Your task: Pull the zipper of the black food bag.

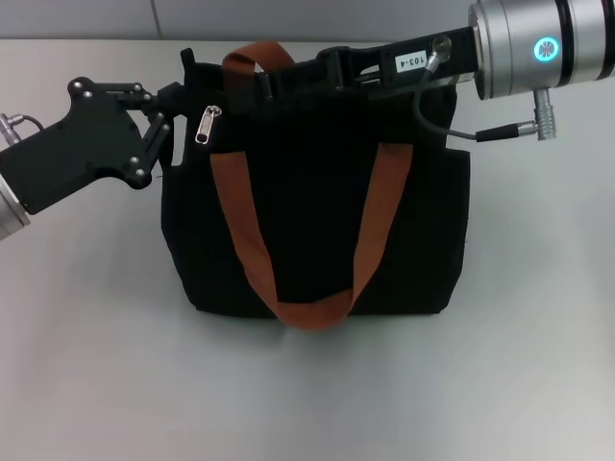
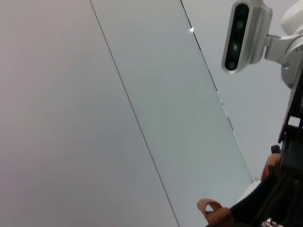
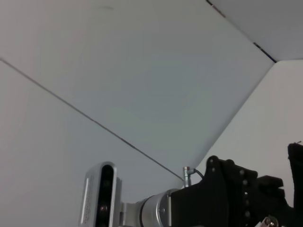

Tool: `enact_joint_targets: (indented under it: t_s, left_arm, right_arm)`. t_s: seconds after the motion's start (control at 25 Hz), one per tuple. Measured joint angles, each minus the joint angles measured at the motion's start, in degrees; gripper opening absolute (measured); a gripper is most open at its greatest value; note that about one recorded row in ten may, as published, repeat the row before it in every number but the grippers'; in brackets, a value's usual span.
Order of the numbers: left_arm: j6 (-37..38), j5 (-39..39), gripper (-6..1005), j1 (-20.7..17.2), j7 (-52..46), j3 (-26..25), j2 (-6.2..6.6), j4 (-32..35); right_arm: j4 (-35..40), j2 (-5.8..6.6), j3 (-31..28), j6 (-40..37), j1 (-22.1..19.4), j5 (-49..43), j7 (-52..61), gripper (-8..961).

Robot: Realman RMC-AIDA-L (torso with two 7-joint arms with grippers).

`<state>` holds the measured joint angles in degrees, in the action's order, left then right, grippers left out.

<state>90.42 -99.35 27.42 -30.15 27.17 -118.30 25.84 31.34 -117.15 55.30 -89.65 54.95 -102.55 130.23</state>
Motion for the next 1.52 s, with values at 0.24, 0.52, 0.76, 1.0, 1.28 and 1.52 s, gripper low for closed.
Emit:
enact_joint_targets:
  t_s: [0.24,0.52,0.76,1.0,1.28,1.52]
  left_arm:
    - [0.74,0.22,26,-0.1,0.29,0.26,0.0,0.0]
    - [2.35,0.23,26,-0.74,1.39,0.28,-0.05,-0.3]
    - [4.22,0.23,26,-1.19,1.41,0.18,-0.08,-0.35]
    - [4.64,0.22,26,-1.43,1.42,0.07,-0.09,-0.36]
    - [4.68,0.2,26,-1.37,1.42,0.02,-0.09,-0.37]
    - [4.86,0.21,26,-1.02,1.42,0.12,-0.09,-0.37]
  right_arm:
    - [0.27,-0.31,2.23,1.55,0.51,0.0,3.09,522]
    - [0.37,-0.98,4.27,4.56,0.73,0.0,5.01,483]
    - [1.05,-1.68,6.32,6.53,0.95,0.0,5.42,477]
    - [1.18,-1.8,6.62,7.64,0.88,0.0,5.43,410]
    - [1.28,-1.86,6.59,8.92,0.42,-0.55,5.36,403]
    - [1.27,-1.85,6.58,9.43,0.35,-0.59,5.25,397]
